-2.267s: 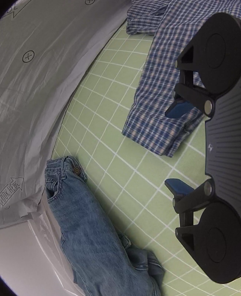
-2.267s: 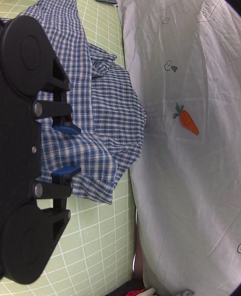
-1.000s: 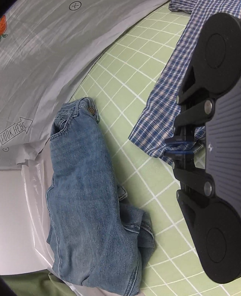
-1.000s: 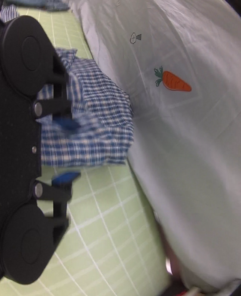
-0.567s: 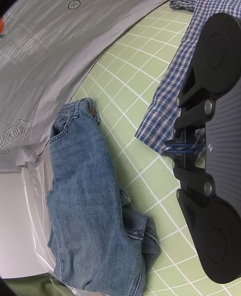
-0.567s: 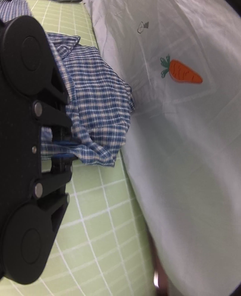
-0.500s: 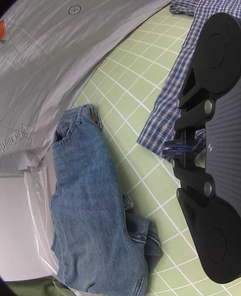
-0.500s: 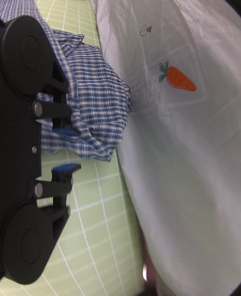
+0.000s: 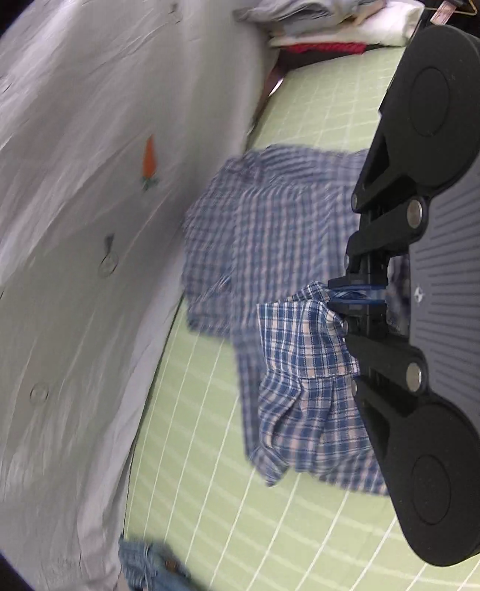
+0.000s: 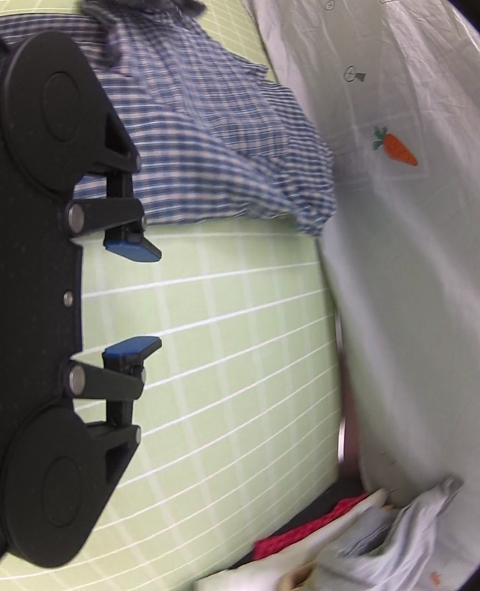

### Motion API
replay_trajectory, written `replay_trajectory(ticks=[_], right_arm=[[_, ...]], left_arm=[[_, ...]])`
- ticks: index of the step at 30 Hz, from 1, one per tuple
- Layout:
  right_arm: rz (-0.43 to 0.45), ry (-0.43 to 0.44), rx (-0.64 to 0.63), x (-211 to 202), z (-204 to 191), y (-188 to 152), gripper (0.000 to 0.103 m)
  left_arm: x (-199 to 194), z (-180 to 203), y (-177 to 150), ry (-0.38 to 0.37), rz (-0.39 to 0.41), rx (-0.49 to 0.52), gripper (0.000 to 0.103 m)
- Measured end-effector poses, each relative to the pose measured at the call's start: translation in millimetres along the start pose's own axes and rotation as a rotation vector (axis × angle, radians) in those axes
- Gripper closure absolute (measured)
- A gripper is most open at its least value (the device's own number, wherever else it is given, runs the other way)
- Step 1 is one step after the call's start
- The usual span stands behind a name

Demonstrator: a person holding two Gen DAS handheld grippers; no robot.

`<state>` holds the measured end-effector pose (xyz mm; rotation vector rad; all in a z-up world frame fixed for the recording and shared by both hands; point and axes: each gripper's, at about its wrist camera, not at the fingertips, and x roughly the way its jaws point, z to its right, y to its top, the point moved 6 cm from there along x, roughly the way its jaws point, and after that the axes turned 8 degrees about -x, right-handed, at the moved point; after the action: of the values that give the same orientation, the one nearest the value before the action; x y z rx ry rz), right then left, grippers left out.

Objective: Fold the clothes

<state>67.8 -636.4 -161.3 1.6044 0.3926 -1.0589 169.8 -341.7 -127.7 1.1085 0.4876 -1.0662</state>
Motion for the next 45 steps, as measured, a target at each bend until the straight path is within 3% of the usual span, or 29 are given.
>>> replay_trajectory(ticks=[2, 3, 5, 6, 7, 8, 10, 15, 18, 24, 29, 31, 34, 35, 36, 41, 45], right_arm=[[-0.020, 0.006, 0.002, -3, -1, -12, 0.053], [-0.013, 0.013, -0.014, -5, -4, -13, 0.048], [0.001, 0.027, -0.047, -9, -12, -15, 0.025], [0.021, 0.033, -0.073, -11, -19, -13, 0.009], [0.045, 0.038, -0.095, -12, -27, -10, 0.000], [0.067, 0.055, -0.116, -14, -37, -5, 0.000], [0.104, 0.099, -0.147, -15, -58, 6, 0.000], [0.186, 0.212, -0.202, -20, -114, 35, 0.000], [0.190, 0.264, -0.197, -20, -135, 43, 0.000], [0.108, 0.392, -0.266, -12, -174, 40, 0.000], [0.043, 0.483, -0.308, 3, -204, 37, 0.013], [0.036, 0.502, -0.307, 1, -207, 34, 0.026], [0.059, 0.514, -0.282, -16, -198, 30, 0.085], [0.066, 0.518, -0.274, -21, -195, 28, 0.098], [0.074, 0.523, -0.266, -27, -192, 27, 0.101], [0.110, 0.542, -0.225, -54, -176, 18, 0.102], [0.094, 0.489, -0.160, -81, -148, -19, 0.102]], left_arm=[[2, 12, -13, 0.007, -0.033, 0.032, 0.048], [0, 11, -16, 0.023, -0.033, 0.030, 0.042], [-4, 5, -18, 0.062, -0.025, 0.019, 0.028], [-7, -1, -13, 0.088, -0.012, 0.010, 0.027], [-12, -8, -7, 0.117, 0.004, 0.003, 0.023], [-17, -14, -2, 0.149, 0.020, -0.003, 0.017], [-23, -26, 5, 0.163, 0.027, -0.028, 0.012], [-38, -53, 22, 0.174, 0.037, -0.101, 0.012], [-37, -68, 24, 0.188, 0.033, -0.187, 0.012], [-20, -99, 18, 0.275, -0.042, -0.266, 0.012], [-18, -111, 17, 0.289, -0.053, -0.285, 0.012], [-26, -109, 16, 0.286, -0.039, -0.283, 0.012], [-40, -104, 14, 0.282, -0.015, -0.279, 0.012], [-45, -102, 13, 0.280, -0.007, -0.277, 0.012], [-50, -101, 13, 0.279, 0.001, -0.276, 0.012], [-76, -90, 6, 0.271, 0.040, -0.261, 0.012], [-107, -69, -15, 0.266, 0.064, -0.213, 0.012]])
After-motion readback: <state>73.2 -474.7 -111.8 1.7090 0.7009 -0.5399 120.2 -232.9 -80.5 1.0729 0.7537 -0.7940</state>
